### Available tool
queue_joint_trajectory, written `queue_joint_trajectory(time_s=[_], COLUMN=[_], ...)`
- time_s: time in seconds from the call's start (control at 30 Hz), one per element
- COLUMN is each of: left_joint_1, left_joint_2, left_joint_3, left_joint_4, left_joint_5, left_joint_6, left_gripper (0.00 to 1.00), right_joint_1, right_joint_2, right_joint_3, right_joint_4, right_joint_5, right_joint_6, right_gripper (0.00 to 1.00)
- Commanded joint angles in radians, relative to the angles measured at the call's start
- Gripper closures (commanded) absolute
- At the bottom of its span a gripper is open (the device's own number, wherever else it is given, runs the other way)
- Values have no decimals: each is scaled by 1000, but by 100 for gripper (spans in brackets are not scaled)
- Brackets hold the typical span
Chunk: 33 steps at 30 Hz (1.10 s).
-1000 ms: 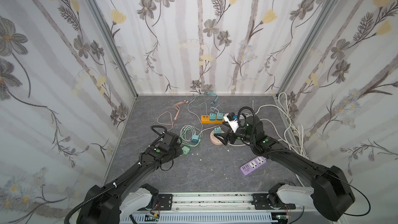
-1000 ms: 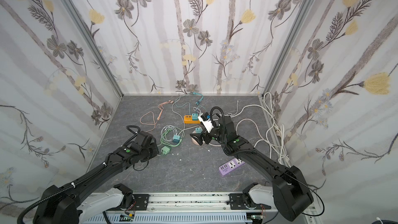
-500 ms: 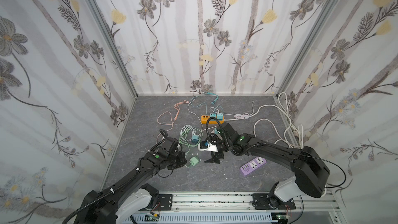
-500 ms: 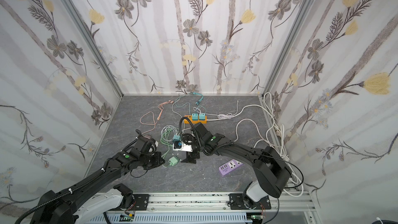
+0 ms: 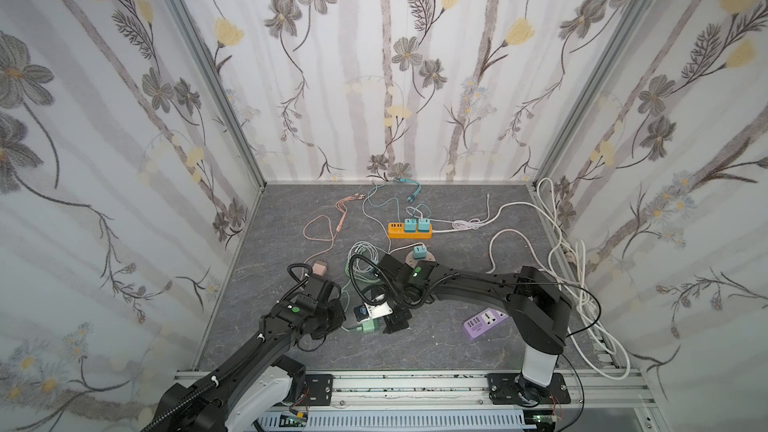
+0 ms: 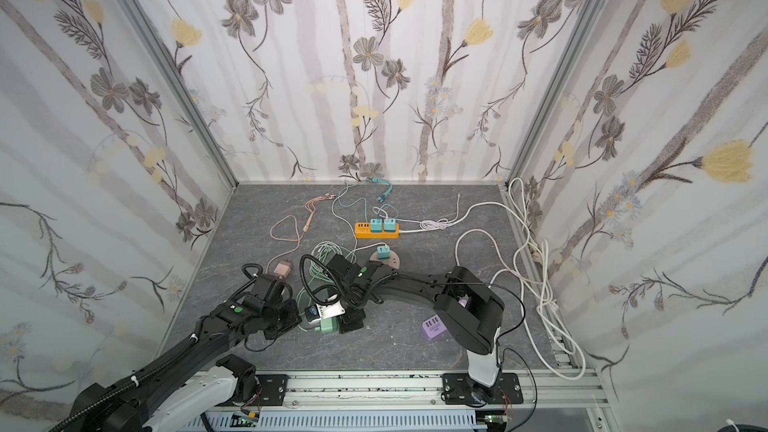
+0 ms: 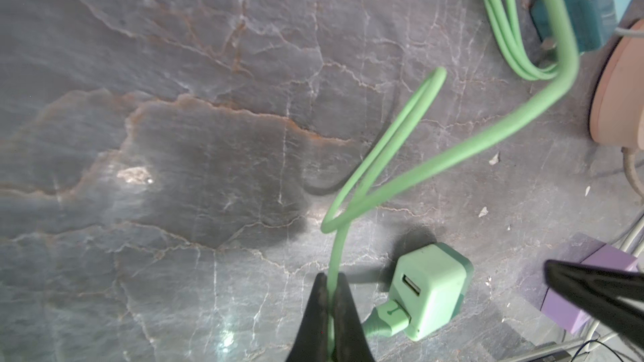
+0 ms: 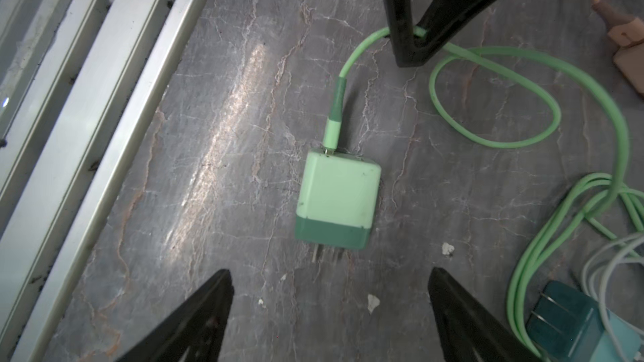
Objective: Insert the plug
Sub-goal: 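Move the right gripper over the light green charger while the left arm approaches it, then lower the right gripper and grasp the light green charger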
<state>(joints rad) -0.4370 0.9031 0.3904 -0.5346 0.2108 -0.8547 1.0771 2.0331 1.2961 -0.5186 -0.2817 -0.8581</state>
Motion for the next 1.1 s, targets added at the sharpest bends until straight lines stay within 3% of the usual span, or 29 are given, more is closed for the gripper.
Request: queue_joint_trajectory(time_s=[0.0,0.37,1.07], left_joint_1=[3,3,6], left_joint_2=[-22,-91,-100], left_joint_3=[-24,-69,-90], left_joint_4=[37,23,31], left_joint_5=[-19,-2,-7], left_joint_6=[-57,-56,-58], left_gripper=[95,93,92], right_joint_1=[26,57,59], right_joint_2=[24,76,131], right_joint_3=[19,28,42], right_joint_4=[21,75,83], right_joint_5=[94,164,99], right_joint_6=[143,259,224], right_gripper=[15,30,50])
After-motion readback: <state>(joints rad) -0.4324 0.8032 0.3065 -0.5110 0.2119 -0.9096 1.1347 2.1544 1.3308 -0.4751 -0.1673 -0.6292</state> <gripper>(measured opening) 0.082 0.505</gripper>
